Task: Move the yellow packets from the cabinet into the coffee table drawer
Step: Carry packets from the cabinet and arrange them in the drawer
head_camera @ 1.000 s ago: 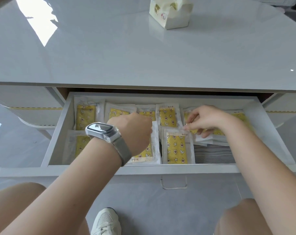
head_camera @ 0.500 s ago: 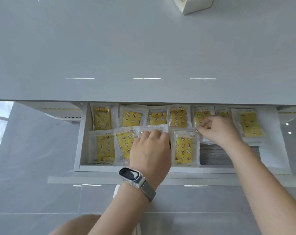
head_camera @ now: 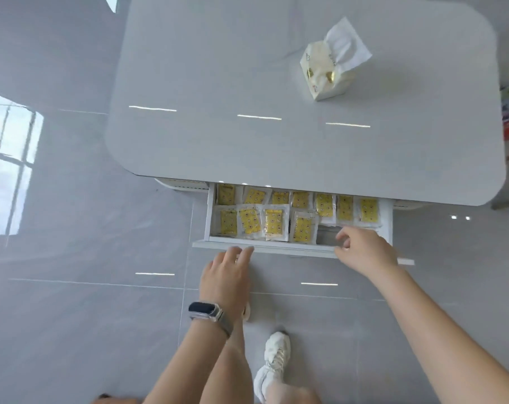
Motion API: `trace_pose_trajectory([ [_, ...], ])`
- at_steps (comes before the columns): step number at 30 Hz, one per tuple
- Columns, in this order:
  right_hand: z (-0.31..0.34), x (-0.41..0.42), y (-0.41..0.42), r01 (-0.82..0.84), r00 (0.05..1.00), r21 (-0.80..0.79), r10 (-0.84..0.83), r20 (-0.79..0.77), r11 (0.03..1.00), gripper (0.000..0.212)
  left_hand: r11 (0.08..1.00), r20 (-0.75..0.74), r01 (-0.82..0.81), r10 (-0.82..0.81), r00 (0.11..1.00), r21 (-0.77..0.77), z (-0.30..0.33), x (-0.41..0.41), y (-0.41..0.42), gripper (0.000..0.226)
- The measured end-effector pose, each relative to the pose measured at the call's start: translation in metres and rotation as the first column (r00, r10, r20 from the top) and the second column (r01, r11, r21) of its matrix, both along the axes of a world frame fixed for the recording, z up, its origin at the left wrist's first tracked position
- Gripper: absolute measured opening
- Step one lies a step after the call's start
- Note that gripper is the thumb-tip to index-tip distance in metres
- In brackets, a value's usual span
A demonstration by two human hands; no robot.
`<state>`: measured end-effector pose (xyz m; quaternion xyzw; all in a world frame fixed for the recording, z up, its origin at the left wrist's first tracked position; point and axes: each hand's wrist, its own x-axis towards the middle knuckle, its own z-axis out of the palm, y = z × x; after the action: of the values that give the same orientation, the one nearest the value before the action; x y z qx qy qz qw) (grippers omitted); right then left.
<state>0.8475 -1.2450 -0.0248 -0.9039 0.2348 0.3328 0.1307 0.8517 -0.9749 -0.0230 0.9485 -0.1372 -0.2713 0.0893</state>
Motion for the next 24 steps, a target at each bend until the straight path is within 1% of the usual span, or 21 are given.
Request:
trace_pose_trajectory([
  [2, 0.048, 0.0, 0.017, -0.036, 0.999, -0.006, 0.036, -0.017, 0.999, 0.029, 1.0, 0.021, 0.022, -0.022, 1.0, 0.002, 0.041, 0.018, 0.006, 0.053],
  [5, 0.106, 0.007, 0.042, -0.081, 0.997, 0.011, 0.081, -0.013, 0.997, 0.031, 0.995, 0.087, 0.099, -0.099, 0.991, -0.002, 0.093, 0.041, 0.019, 0.044],
  [9, 0.155, 0.011, 0.075, -0.12, 0.991, 0.006, 0.12, 0.052, 0.993, 0.036, 0.993, 0.109, 0.108, -0.113, 0.988, 0.05, 0.141, 0.055, 0.041, 0.041],
  [11, 0.17, 0.01, 0.09, -0.197, 0.978, -0.011, 0.198, 0.062, 0.98, 0.035, 0.994, 0.09, 0.081, -0.088, 0.992, 0.078, 0.159, 0.05, 0.055, 0.04],
  [13, 0.184, 0.007, 0.104, -0.297, 0.953, -0.033, 0.298, 0.058, 0.954, 0.034, 0.995, 0.066, 0.033, -0.04, 0.997, 0.095, 0.173, 0.039, 0.074, 0.039],
  [15, 0.199, 0.008, 0.115, -0.392, 0.916, -0.061, 0.396, 0.071, 0.918, 0.035, 0.993, 0.039, -0.055, 0.051, 0.998, 0.108, 0.185, 0.022, 0.097, 0.042],
  [19, 0.224, 0.009, 0.145, -0.513, 0.849, -0.056, 0.516, 0.11, 0.857, 0.035, 0.958, 0.033, -0.236, 0.234, 0.972, 0.164, 0.207, -0.027, 0.148, 0.045],
  [22, 0.232, 0.0, 0.182, -0.635, 0.764, -0.051, 0.637, 0.109, 0.771, 0.035, 0.909, 0.034, -0.365, 0.366, 0.93, 0.2, 0.219, -0.077, 0.185, 0.045],
  [24, 0.237, -0.011, 0.212, -0.727, 0.681, -0.041, 0.727, 0.095, 0.686, 0.038, 0.885, 0.047, -0.419, 0.419, 0.907, 0.202, 0.231, -0.114, 0.205, 0.045],
])
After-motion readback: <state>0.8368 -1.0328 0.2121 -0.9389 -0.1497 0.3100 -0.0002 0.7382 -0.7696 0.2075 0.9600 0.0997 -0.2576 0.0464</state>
